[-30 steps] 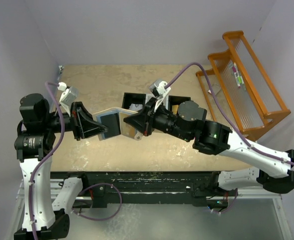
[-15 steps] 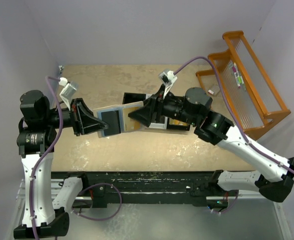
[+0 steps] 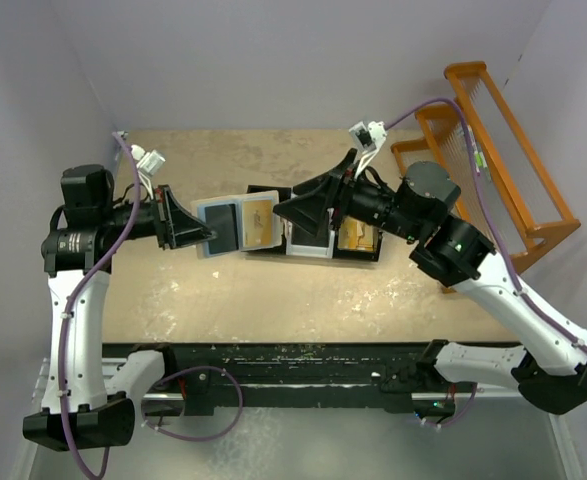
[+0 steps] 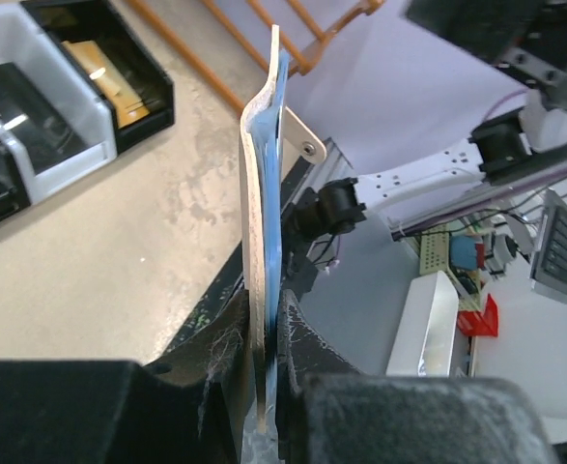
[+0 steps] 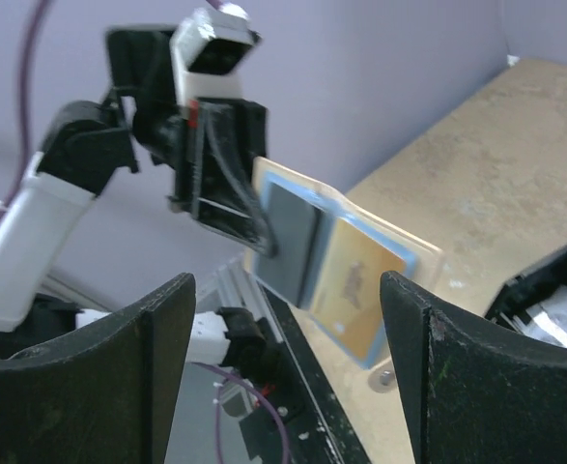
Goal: Take the credit cards out of the card holder
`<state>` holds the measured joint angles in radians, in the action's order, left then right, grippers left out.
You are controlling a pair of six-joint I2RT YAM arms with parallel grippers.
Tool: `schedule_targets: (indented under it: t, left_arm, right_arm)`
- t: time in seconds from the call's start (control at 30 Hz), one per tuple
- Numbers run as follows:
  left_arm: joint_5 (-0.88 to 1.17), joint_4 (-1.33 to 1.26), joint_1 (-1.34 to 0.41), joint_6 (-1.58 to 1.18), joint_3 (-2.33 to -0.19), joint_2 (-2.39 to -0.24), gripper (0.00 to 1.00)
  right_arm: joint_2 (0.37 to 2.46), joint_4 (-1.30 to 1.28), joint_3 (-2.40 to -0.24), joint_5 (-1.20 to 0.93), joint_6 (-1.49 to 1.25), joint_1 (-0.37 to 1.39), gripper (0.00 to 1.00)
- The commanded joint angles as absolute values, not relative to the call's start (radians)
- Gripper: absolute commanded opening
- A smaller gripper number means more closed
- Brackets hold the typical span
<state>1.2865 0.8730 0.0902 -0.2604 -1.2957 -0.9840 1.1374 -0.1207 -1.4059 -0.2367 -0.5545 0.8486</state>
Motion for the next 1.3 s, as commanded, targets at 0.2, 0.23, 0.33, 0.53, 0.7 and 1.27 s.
schedule_targets:
  t: [0.2, 0.23, 0.33, 0.53, 0.7, 1.27]
  left_arm:
    - [1.209, 0.937, 0.089, -0.152, -1.340, -0.978, 0.00]
    - [1.222, 0.934, 0.090, -0.156, -1.342, -0.977, 0.00]
    - [1.262, 0.918, 0.090, -0.175, -1.351, -0.974, 0.00]
    - [1.376, 0.856, 0.089, -0.243, -1.344, -0.966, 0.00]
    - [1.442, 0.812, 0.089, -0.290, -1.339, -0.954, 0.00]
    - [1.614, 0.729, 0.089, -0.384, -1.326, -0.918, 0.00]
  right_arm:
    - [1.211, 0.163, -1.337, -0.465, -0.715, 0.893, 0.63]
    - [1.223, 0.182, -1.327, -0.478, -0.724, 0.893, 0.61]
    - [1.256, 0.218, -1.299, -0.505, -0.745, 0.893, 0.56]
    - [1.291, 0.241, -1.252, -0.578, -0.785, 0.892, 0.54]
    - [1.309, 0.292, -1.244, -0.581, -0.802, 0.893, 0.53]
    - [1.353, 0.481, -1.236, -0.682, -0.913, 0.893, 0.36]
